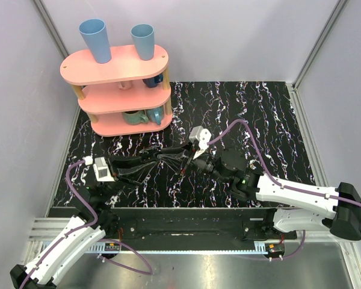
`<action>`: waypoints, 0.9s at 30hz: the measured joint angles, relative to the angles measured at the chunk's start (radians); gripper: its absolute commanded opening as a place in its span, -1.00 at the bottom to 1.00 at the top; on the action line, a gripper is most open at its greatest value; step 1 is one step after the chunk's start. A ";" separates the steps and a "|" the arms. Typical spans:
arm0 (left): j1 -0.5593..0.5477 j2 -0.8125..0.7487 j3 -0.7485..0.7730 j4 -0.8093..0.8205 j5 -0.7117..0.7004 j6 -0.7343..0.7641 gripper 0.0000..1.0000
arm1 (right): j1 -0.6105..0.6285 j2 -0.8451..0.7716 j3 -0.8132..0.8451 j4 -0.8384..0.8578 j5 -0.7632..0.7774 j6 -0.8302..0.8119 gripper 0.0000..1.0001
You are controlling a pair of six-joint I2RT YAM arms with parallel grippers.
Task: Insert the wireless bluetooth earbuds into the charging case
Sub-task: Insert the right earbud into the right side groove of the charging case, then move the left earbud to the center of the board.
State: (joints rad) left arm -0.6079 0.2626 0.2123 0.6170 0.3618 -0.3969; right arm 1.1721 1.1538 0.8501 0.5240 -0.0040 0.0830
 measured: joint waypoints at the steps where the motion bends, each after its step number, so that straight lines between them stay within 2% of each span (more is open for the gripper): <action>1: 0.000 0.000 0.000 0.002 -0.002 0.000 -1.00 | 0.001 -0.003 0.000 -0.004 -0.003 -0.002 -0.28; 8: 0.000 0.001 0.000 0.003 -0.012 0.001 -1.00 | 0.009 -0.014 0.000 -0.021 -0.016 -0.014 -0.10; 17: 0.000 -0.002 0.000 -0.003 -0.028 0.026 -1.00 | 0.016 -0.034 -0.002 -0.056 -0.010 -0.011 0.24; 27: 0.000 -0.049 0.013 -0.101 -0.034 0.088 -1.00 | 0.020 -0.158 -0.003 -0.054 0.133 0.007 0.42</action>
State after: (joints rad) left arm -0.6075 0.2134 0.2256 0.5159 0.3283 -0.3092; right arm 1.1919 0.9955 0.8474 0.4702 0.1291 0.0902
